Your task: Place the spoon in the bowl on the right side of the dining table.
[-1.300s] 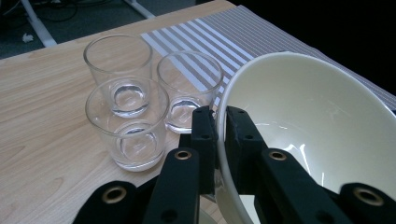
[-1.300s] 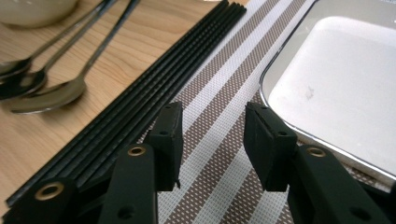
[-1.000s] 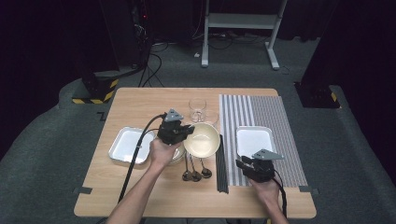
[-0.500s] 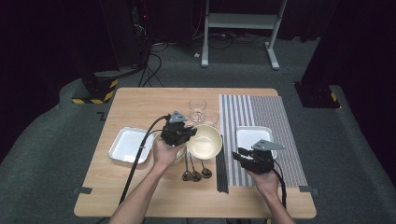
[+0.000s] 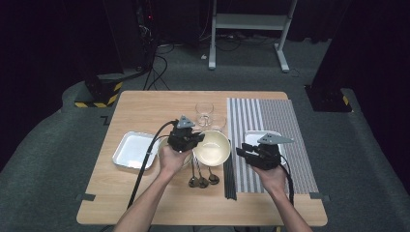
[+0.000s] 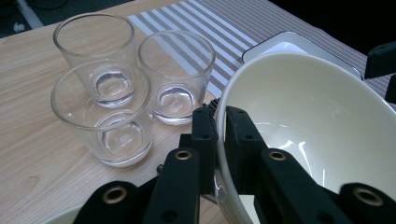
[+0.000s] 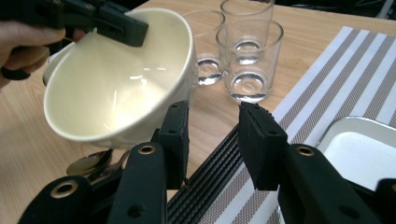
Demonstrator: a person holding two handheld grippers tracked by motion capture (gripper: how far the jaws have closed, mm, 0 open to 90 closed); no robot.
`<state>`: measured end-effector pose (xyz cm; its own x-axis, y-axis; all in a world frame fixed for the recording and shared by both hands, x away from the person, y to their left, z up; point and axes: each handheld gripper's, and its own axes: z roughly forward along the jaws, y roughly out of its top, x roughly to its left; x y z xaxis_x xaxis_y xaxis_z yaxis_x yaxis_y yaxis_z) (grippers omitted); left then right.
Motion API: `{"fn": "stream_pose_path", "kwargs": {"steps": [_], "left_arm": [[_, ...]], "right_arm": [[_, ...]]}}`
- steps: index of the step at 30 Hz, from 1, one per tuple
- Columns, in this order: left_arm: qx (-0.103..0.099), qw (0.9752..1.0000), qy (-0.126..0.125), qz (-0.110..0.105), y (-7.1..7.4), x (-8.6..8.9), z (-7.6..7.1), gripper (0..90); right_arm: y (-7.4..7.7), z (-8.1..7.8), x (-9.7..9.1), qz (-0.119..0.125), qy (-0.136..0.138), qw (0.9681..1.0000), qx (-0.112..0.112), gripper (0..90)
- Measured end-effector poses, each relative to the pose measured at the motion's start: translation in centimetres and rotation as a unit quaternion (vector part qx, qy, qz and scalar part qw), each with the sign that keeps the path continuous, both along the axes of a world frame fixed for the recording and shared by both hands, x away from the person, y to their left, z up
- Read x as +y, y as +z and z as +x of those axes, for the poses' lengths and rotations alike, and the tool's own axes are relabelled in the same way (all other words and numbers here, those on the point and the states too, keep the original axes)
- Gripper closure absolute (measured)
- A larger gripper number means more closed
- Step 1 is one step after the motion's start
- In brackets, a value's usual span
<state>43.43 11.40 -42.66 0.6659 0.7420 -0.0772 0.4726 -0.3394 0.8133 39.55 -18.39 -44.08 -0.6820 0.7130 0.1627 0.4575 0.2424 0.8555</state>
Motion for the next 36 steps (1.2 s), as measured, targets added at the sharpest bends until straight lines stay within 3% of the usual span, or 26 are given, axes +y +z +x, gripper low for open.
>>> {"fn": "stream_pose_path", "kwargs": {"steps": [13,18,26,36], "left_arm": [[0.002,1.0000,-0.005,0.006,-0.1,-0.5,0.1,82.6],[0.000,1.0000,-0.007,0.004,-0.3,-0.7,0.0,82.6],[0.000,0.9999,-0.011,0.001,-0.2,-0.7,-0.1,82.6],[-0.001,0.9999,-0.015,-0.001,-0.1,-0.5,-0.2,82.6]], "right_arm": [[1.5,1.4,1.6,-0.001,0.008,1.0000,0.004,61.6],[1.8,1.9,2.6,-0.012,0.009,0.9999,0.004,61.2],[1.5,3.2,4.4,-0.042,0.003,0.9991,0.011,60.3],[0.4,4.7,5.8,-0.062,0.013,0.9972,0.040,64.9]]}}
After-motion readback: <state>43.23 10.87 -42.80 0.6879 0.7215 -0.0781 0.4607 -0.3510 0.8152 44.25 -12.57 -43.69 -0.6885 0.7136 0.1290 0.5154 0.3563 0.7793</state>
